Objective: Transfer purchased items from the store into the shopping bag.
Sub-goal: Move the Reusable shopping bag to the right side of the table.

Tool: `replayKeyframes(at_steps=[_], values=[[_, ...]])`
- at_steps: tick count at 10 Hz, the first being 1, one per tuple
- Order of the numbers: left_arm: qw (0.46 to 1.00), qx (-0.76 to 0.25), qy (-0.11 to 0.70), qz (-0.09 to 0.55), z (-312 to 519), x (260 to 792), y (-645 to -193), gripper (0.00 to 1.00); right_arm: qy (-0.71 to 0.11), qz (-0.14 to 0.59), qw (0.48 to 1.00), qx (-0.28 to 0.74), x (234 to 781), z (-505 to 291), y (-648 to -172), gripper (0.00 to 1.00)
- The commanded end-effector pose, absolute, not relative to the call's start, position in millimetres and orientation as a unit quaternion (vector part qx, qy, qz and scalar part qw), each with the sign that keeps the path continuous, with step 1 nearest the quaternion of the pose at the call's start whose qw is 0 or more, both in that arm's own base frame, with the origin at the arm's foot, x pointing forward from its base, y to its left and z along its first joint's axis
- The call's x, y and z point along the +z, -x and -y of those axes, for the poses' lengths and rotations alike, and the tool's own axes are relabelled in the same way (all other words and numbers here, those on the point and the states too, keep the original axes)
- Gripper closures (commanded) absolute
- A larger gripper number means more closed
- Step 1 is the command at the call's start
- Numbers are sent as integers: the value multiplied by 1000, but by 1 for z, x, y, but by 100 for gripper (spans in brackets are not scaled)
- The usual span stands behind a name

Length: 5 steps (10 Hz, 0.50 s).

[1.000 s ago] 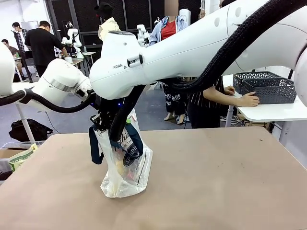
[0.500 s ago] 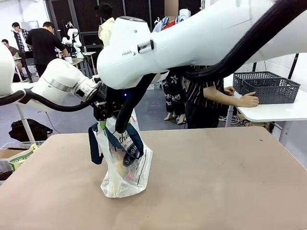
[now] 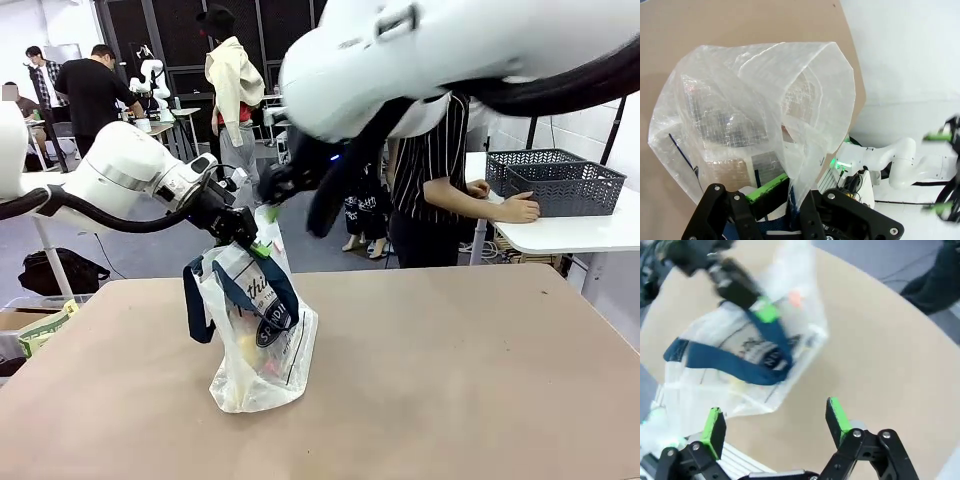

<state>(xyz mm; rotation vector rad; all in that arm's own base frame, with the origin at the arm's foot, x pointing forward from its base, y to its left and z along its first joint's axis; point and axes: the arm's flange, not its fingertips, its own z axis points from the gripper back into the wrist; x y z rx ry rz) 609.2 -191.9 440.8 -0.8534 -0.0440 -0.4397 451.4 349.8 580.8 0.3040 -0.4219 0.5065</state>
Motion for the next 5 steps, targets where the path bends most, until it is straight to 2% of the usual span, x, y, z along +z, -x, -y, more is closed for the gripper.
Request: replayKeyframes(at_steps=[1,5], values=[[899,-200,390,24,192,440,-602,100,-141,219,950,173,584,-270,-453,0],[918,-197,339,49,199,445,-601,100,-111,181,976,-44,577,-82,-484,0]])
